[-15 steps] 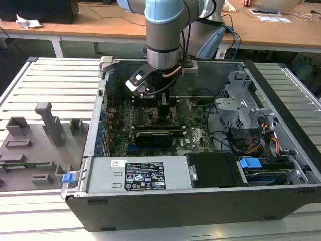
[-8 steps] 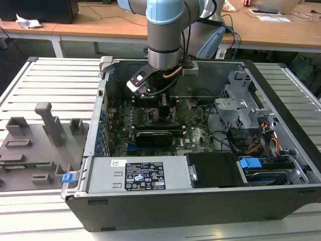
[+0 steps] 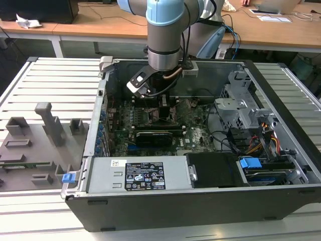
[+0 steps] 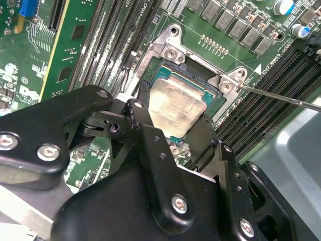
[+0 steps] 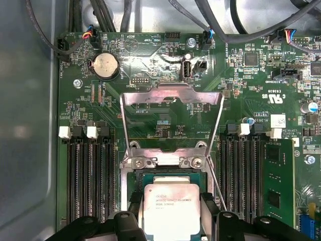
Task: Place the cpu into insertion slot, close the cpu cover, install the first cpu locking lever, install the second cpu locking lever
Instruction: 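Place the cpu into insertion slot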
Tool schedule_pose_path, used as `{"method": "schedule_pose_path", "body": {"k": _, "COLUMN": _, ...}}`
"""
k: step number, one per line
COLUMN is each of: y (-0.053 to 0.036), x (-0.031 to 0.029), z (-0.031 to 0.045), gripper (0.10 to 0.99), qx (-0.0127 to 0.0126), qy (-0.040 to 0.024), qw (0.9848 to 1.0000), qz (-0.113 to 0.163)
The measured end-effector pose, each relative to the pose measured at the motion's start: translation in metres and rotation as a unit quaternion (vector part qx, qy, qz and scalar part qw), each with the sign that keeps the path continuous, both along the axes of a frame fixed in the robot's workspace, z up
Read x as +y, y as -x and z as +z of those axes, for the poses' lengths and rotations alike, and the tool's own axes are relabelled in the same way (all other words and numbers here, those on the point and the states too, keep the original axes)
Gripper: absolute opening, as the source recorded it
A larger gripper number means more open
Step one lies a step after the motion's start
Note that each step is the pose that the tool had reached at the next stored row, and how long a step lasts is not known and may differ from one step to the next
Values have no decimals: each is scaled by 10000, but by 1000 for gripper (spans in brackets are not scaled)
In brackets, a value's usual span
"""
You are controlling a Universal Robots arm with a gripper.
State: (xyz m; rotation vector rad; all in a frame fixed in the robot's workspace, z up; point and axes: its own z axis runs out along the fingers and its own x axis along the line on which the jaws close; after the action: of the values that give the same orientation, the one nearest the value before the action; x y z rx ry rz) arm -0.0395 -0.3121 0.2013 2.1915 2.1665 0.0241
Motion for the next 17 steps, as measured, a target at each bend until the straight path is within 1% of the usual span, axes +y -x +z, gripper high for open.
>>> {"method": "schedule_pose_path", "body": {"k": 2, "y": 0, "x": 0, "z": 0, "gripper": 549, "qx": 0, "qy": 0, "qw": 10000, "qz": 0}}
{"method": "schedule_pose_path", "body": {"k": 3, "y": 0, "x": 0, "z": 0, "gripper": 616, "qx": 0, "qy": 0, "qw": 10000, "qz": 0}}
{"method": "schedule_pose_path", "body": {"k": 10, "y": 0, "x": 1, "z": 0, "gripper": 616, "qx": 0, "qy": -1, "qw": 10000, "qz": 0}}
{"method": "schedule_pose_path", "body": {"k": 13, "y": 0, "x": 1, "z": 22, "gripper": 616, "qx": 0, "qy": 0, "qw": 10000, "qz": 0}}
{"method": "schedule_pose_path", "body": {"k": 16, "y": 0, "x": 1, "z": 63, "gripper": 616, "qx": 1, "qy": 0, "qw": 10000, "qz": 0}}
{"method": "schedule_pose_path", "body": {"k": 17, "y": 0, "x": 1, "z": 88, "gripper": 471, "qx": 4, "qy": 0, "qw": 10000, "qz": 0}}
